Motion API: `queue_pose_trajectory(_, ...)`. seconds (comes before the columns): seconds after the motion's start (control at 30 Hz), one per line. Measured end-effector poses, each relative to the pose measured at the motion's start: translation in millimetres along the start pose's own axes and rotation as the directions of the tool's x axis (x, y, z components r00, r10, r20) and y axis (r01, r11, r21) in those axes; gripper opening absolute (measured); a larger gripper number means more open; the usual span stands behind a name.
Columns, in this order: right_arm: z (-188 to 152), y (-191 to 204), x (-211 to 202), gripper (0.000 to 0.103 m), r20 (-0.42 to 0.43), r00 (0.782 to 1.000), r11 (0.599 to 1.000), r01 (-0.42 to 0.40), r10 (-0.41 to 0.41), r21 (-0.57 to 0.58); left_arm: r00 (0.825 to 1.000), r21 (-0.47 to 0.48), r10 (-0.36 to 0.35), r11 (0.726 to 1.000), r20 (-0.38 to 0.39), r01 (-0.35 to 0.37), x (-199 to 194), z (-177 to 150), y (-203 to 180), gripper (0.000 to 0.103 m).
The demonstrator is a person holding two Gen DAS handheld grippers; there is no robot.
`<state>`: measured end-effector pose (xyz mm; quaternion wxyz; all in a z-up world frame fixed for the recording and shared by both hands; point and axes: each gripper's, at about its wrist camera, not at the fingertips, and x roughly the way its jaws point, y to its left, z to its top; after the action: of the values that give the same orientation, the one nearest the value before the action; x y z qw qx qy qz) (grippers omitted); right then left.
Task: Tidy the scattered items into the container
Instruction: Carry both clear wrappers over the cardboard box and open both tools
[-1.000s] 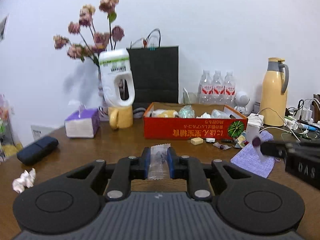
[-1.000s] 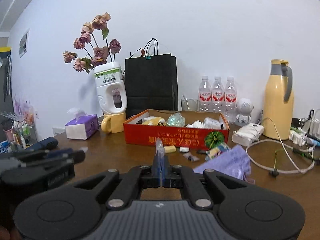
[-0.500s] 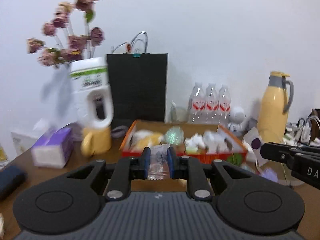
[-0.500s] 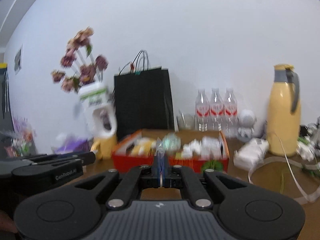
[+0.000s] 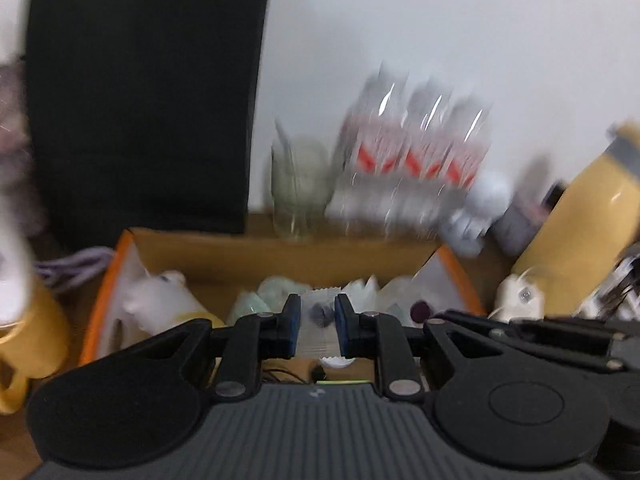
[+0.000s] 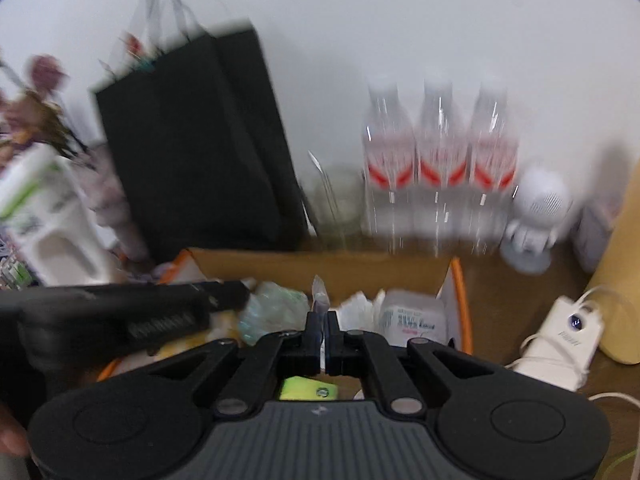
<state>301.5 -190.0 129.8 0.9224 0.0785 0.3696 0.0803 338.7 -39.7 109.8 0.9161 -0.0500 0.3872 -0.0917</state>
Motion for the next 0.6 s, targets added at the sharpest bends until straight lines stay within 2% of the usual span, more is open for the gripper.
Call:
queue_pose_trajectory(0.07, 6, -6, 32, 0.001, -0.091, 0.996, 1.0, 0.003, -0.001, 0.013, 0.997, -0.005, 0.05, 0.999, -0.063, -0.05, 33, 3, 6, 0.019)
queue_pose_trajectory(0.17, 7, -6, 67, 0.001, -0.185, 0.982, 0.999, 0.045, -0.045, -0.006, 0.989, 0.022, 0.055, 0.998, -0.139, -0.052, 65, 4, 13, 0.02)
queue_pose_trajectory(0.23, 5, -3, 87, 0.003, -0.233, 0.967, 0.994, 0.09, -0.1, -0.054, 0.988, 0.046, 0.06, 0.997, -0.14, -0.054, 73, 1, 13, 0.025)
queue_pose_trajectory(0.27, 4, -3, 93, 0.008, -0.256, 0.961, 0.994, 0.095, -0.107, -0.061, 0.989, 0.056, 0.06, 0.997, -0.137, -0.052, 75, 1, 13, 0.028)
queue_pose_trajectory(0.37, 2, -4, 102, 0.013, -0.291, 0.952, 0.995, 0.088, -0.099, -0.052, 0.99, 0.062, 0.034, 0.998, -0.139, -0.025, 71, 4, 15, 0.036)
queue_pose_trajectory(0.43, 4, -6, 101, 0.016, -0.294, 0.952, 0.997, 0.077, -0.081, -0.025, 0.989, 0.046, 0.006, 0.999, -0.146, 0.001, 62, 10, 17, 0.045)
queue_pose_trajectory(0.5, 12, -9, 93, 0.021, -0.29, 0.955, 0.997, 0.071, -0.065, 0.008, 0.991, 0.05, 0.015, 0.999, -0.133, -0.008, 48, 21, 14, 0.049)
queue_pose_trajectory(0.57, 23, -11, 80, 0.031, -0.287, 0.956, 0.997, 0.071, -0.059, 0.031, 0.991, 0.056, 0.043, 0.998, -0.129, -0.036, 32, 31, 14, 0.061)
queue_pose_trajectory(0.6, 29, -10, 74, 0.035, -0.29, 0.956, 0.997, 0.069, -0.055, 0.039, 0.989, 0.047, 0.059, 0.997, -0.135, -0.053, 24, 36, 16, 0.07)
